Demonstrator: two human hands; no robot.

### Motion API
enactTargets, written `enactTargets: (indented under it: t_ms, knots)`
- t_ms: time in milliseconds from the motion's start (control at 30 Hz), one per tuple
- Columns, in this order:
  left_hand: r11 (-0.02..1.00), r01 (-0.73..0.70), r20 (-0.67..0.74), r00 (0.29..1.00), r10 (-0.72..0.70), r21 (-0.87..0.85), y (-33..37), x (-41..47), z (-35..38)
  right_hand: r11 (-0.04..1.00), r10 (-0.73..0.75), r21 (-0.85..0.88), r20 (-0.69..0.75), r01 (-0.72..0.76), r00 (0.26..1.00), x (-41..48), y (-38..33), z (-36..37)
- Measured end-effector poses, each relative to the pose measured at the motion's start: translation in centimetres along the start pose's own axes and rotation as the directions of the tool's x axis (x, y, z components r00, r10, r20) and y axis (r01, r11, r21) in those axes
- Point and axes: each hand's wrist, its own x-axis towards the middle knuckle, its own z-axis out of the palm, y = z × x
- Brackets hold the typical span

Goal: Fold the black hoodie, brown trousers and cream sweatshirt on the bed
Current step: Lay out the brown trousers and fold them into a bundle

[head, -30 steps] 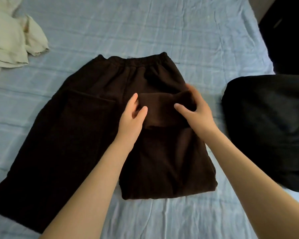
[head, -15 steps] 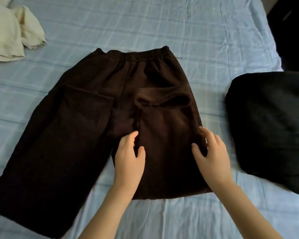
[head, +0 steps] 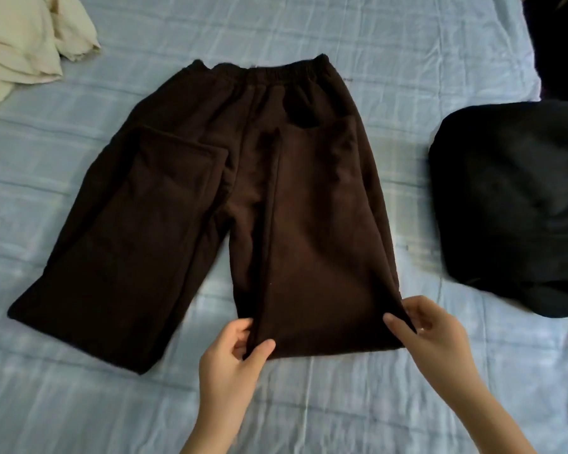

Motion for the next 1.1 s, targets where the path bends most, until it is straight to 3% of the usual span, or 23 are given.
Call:
enactTargets:
  t_ms: [133, 233, 367, 567, 633, 667, 733, 800, 867, 933, 1100]
  knots:
    - [0.998, 0.016, 0.093, 0.996, -0.009, -0.067, -0.7, 0.4, -0.2, 0.99, 0.021, 0.138, 0.004, -0.021, 1.0, -0.5, 1.1, 0.5]
    - [1.0, -0.011, 0.082, 0.997, 0.012, -0.019, -0.5, 1.0, -0.4, 0.99, -0.029, 0.137, 0.034, 0.024, 0.999, -0.4, 0.9, 0.6]
    - [0.995, -0.055, 0.089, 0.994, 0.063, -0.086, -0.6, -1.0, -0.9, 0.984, -0.037, 0.177, 0.011, 0.034, 0.999, -1.6, 1.6, -1.0]
    - [0.996, 0.075, 0.125, 0.99, -0.07, -0.038, -1.9, -2.9, 0.0, 0.997, 0.074, 0.015, 0.045, -0.075, 0.996, -3.2, 3.0, -0.9]
    - [0.991, -0.022, 0.074, 0.997, 0.013, 0.131, -1.3, -2.7, -0.3, 0.992, 0.037, -0.116, -0.042, -0.041, 0.998, -2.9, 2.3, -1.0]
    - [0.951, -0.152, 0.036, 0.988, 0.148, 0.268, -0.6, -2.5, -0.6, 0.969, -0.069, -0.243, -0.089, 0.045, 0.994, -2.7, 1.8, -1.0]
    - [0.761, -0.431, 0.052, 0.883, 0.467, 0.485, 1.0, -1.4, -0.1, 0.867, -0.328, -0.433, -0.119, 0.248, 0.937, -1.9, 0.2, -0.4]
    - [0.565, -0.578, 0.175, 0.773, 0.609, 0.589, 2.8, 0.7, 1.6, 0.78, -0.473, -0.48, -0.033, 0.401, 0.88, -0.3, -1.5, 1.8]
    - [0.432, -0.611, 0.291, 0.742, 0.603, 0.663, 3.2, 3.4, 3.7, 0.694, -0.498, -0.564, 0.074, 0.448, 0.864, 1.6, -2.2, 4.3]
    - [0.365, -0.602, 0.361, 0.756, 0.545, 0.71, 1.8, 5.8, 5.0, 0.63, -0.456, -0.646, 0.142, 0.431, 0.879, 3.3, -1.1, 5.8]
    - [0.378, -0.59, 0.374, 0.777, 0.507, 0.713, -0.5, 7.5, 5.6, 0.603, -0.397, -0.692, 0.172, 0.397, 0.902, 4.5, 0.8, 6.5]
